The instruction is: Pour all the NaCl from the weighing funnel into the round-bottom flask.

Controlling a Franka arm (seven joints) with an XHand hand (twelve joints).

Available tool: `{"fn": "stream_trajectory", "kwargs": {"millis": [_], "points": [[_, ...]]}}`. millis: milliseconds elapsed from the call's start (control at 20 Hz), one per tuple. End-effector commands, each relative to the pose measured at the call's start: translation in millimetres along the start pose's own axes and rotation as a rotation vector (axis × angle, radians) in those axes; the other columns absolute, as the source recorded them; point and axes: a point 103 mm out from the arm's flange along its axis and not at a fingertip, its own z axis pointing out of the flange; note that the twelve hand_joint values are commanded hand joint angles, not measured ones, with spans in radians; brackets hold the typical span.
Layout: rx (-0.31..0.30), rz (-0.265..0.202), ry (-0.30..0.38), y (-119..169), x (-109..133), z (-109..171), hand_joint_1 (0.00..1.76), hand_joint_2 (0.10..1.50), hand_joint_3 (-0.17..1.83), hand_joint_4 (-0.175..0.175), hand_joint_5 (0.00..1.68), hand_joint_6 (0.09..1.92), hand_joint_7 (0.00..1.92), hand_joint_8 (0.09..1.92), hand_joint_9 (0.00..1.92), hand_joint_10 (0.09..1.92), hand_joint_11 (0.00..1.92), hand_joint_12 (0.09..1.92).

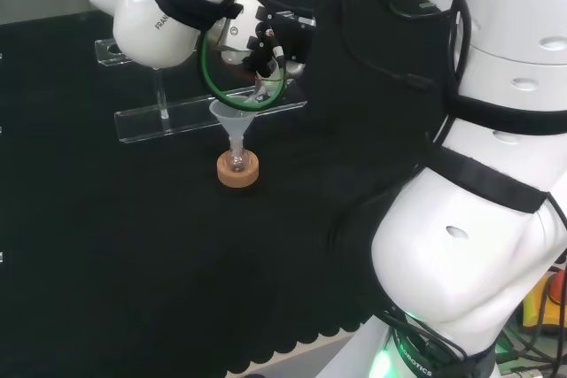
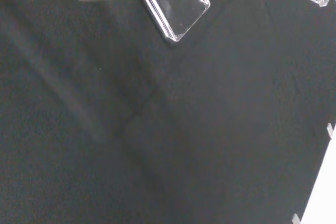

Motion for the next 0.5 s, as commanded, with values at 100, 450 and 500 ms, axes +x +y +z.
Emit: {"fn": "stream_trajectory", "kwargs": {"millis": [100,450,500], "points": [[0.030,0.015,-0.078,-1.1,-3.7,-8.1,1.25,1.03,-0.02,0.062,1.17,0.74,1.22,0.61,1.43,0.19,1.16,0.82],[0.037,0.025,-0.126,-2.9,-8.9,-14.1,1.25,1.03,-0.02,0.062,1.17,0.74,1.21,0.62,1.43,0.19,1.15,0.81],[0.038,0.025,-0.133,-3.1,-9.2,-14.9,1.25,1.03,-0.02,0.062,1.17,0.74,1.21,0.62,1.43,0.19,1.15,0.81]]}}
